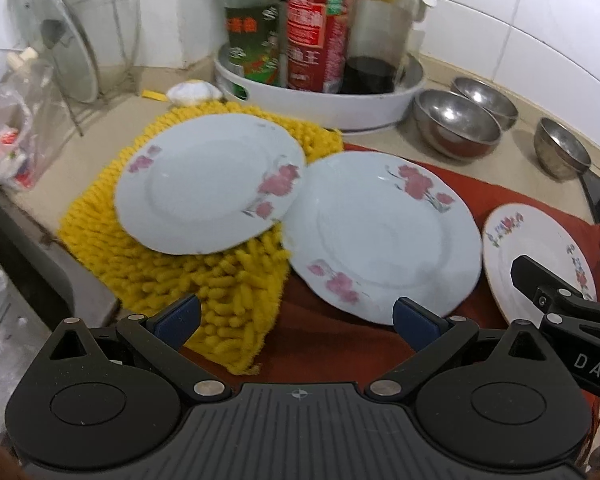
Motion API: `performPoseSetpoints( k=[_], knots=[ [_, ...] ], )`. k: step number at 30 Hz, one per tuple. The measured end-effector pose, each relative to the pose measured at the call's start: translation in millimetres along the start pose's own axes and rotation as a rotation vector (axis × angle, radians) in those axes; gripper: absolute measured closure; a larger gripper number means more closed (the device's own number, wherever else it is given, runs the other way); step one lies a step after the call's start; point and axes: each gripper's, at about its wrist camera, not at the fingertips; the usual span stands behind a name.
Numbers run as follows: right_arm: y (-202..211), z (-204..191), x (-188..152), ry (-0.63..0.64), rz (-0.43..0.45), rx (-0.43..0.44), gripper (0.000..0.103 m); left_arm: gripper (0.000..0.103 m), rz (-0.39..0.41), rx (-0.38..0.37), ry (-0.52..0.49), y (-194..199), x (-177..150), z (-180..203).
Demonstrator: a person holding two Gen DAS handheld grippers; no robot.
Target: Organize plates and bowls
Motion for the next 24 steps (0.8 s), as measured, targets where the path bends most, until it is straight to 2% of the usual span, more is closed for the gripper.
performPoseSetpoints(
  k=[3, 8, 16, 22, 24],
  knots=[
    [0, 11, -7, -0.005, -0.017, -0.035, 0.003, 0.0, 0.003, -0.045, -0.04, -2, -3, 11],
    [2, 37, -20, -0.052, -0.046, -0.085, 0.003, 0.0, 0.005, -0.066, -0.139, -6, -13, 34],
    [12, 78, -37, -0.053, -0.069, -0.141, 0.004, 0.001, -0.03, -0.206, -0.241, -10, -32, 80],
    [11, 101, -37, 0.007, -0.041, -0.114, 0.008, 0.002, -0.072, -0.302, -0.311, -11, -38, 107],
    [6, 104, -34, 0.039, -0.021, -0.083, 0.017, 0.002, -0.076, -0.352, -0.339, -13, -38, 111]
  ],
)
Point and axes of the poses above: each gripper's, at about its wrist camera, not at the fingertips, and y roughly against the way its jaws point, z to its right, x to its top, and after that the axes turned 9 degrees about y, right-handed
